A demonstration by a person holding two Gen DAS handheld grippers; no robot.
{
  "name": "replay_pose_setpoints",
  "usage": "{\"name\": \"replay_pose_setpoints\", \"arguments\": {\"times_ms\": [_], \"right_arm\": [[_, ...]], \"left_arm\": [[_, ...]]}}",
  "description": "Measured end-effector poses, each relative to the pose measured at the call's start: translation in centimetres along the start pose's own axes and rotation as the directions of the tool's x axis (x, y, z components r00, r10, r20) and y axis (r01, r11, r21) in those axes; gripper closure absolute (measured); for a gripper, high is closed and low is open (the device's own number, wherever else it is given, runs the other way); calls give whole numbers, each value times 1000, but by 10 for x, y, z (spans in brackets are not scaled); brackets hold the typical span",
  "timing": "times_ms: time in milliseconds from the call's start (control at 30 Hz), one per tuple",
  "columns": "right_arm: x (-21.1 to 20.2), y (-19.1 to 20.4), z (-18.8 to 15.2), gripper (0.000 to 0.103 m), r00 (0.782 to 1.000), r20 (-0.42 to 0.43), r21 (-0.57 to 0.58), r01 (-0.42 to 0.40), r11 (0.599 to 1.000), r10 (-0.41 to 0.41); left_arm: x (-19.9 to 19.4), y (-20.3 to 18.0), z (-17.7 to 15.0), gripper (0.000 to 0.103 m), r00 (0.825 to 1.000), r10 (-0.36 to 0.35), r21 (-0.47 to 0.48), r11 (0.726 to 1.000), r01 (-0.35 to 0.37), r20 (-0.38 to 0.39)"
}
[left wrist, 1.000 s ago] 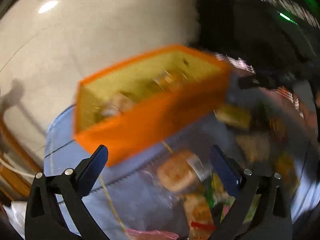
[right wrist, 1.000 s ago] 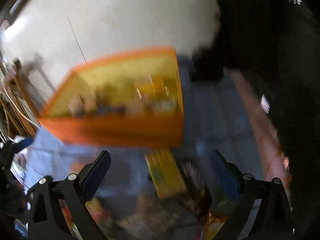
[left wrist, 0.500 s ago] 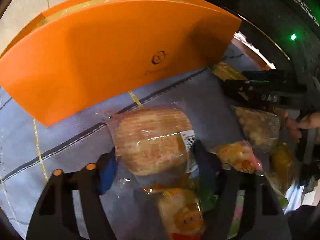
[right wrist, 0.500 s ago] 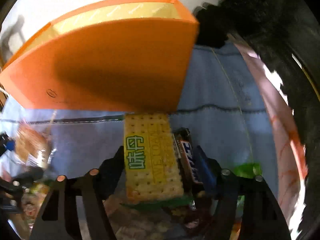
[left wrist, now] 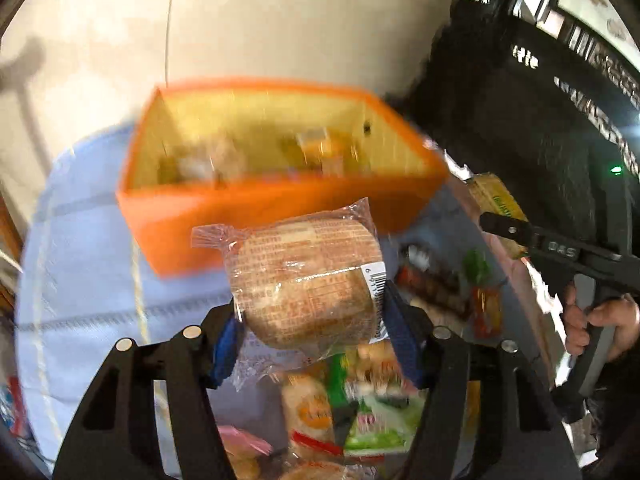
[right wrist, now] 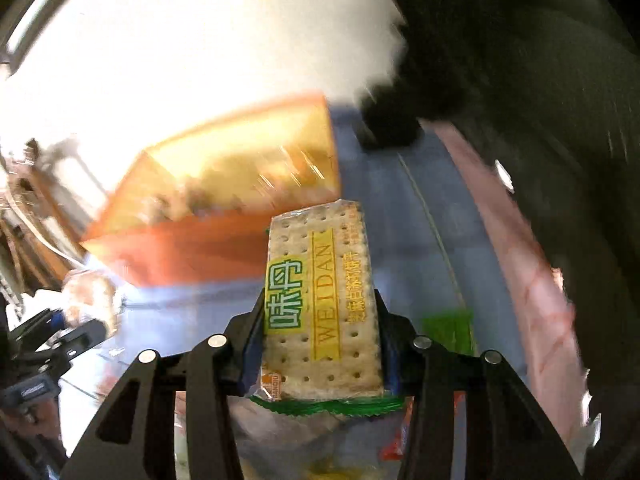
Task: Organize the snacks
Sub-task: 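Grasp WEIDAN cracker pack with right tool while left tool grasps round bun, then drop cracker pack and round bun into the orange box, then grasp chocolate bar with right tool while left tool grasps rice cake packet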
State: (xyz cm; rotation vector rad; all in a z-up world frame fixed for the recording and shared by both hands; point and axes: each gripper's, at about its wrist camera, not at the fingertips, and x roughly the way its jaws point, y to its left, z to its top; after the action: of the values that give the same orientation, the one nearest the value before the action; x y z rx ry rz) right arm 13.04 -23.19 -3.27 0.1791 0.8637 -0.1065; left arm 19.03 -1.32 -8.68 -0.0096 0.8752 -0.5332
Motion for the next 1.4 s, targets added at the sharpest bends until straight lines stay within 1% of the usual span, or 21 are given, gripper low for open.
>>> {"name": "replay_pose_setpoints", "arguments": {"times_ms": [67,100,233,367,400,433,467,500,633,733,867,967,1067,1133,1200,1233,1267,1300,1333,1367,1400], "right_arm": [[-11,11,24,56,998,49,-29,-39,999,41],[-15,18,41,56,995,77,-47,-56,997,60],[-15,36,92,56,987,126,-85,-94,992,104],[-1,45,120,54,982,115,-83,-140,987,149],[6,43,126,40,984,99,-81,-143,986,151],[12,44,128,3,987,98,-71,-123,990,130],[12,41,129,4,990,119,-52,-75,996,80],[11,40,128,4,987,142,-46,-65,997,71],[1,20,108,4,991,123,-9,-52,999,53],[13,-1,84,4,998,54,-23,-9,1000,10],[55,-23,29,4,991,-105,-83,72,994,-80],[81,-35,-4,4,977,-175,-99,104,990,-120],[101,-42,-21,4,968,-225,-90,88,992,-106],[112,-42,-25,4,966,-229,-105,100,989,-122],[119,-38,-28,4,964,-233,-129,99,987,-127],[121,-34,-30,5,963,-236,-145,97,985,-130],[122,-30,-31,16,961,-243,-159,93,983,-130],[119,-28,-32,39,968,-232,-136,67,988,-98],[119,-26,-33,78,963,-257,-114,51,992,-79],[120,-26,-34,85,957,-273,-98,68,993,-93],[116,-25,-35,85,958,-264,-93,85,992,-107]], "left_arm": [[-11,7,23,41,997,67,-11,998,-67,46],[-16,14,42,41,990,118,-37,993,-115,76],[-19,24,90,41,963,231,-88,971,-220,136],[-15,31,112,37,957,254,-115,964,-238,144],[-13,32,113,29,953,262,-125,962,-244,153],[-11,34,113,4,951,273,-136,957,-254,145],[-9,35,111,4,947,289,-148,952,-268,143],[-8,33,107,4,943,302,-156,947,-280,138],[-7,19,83,4,966,238,-76,970,-231,102],[-3,-4,44,4,982,184,62,980,-187,42],[12,-32,-18,4,988,136,257,960,-112,-76],[28,-43,-59,4,973,173,346,932,-111,-154],[45,-34,-86,4,948,172,268,958,-98,-267],[57,-27,-98,4,927,191,213,969,-125,-324],[64,-23,-106,4,914,225,195,967,-166,-337],[64,-26,-109,9,913,234,215,962,-168,-334],[66,-32,-113,22,907,246,256,953,-161,-343],[61,-38,-114,36,919,200,251,961,-116,-341],[57,-42,-113,59,916,192,246,963,-108,-351],[55,-43,-113,66,914,192,249,963,-105,-357],[52,-45,-114,67,909,193,242,965,-106,-371]]}}
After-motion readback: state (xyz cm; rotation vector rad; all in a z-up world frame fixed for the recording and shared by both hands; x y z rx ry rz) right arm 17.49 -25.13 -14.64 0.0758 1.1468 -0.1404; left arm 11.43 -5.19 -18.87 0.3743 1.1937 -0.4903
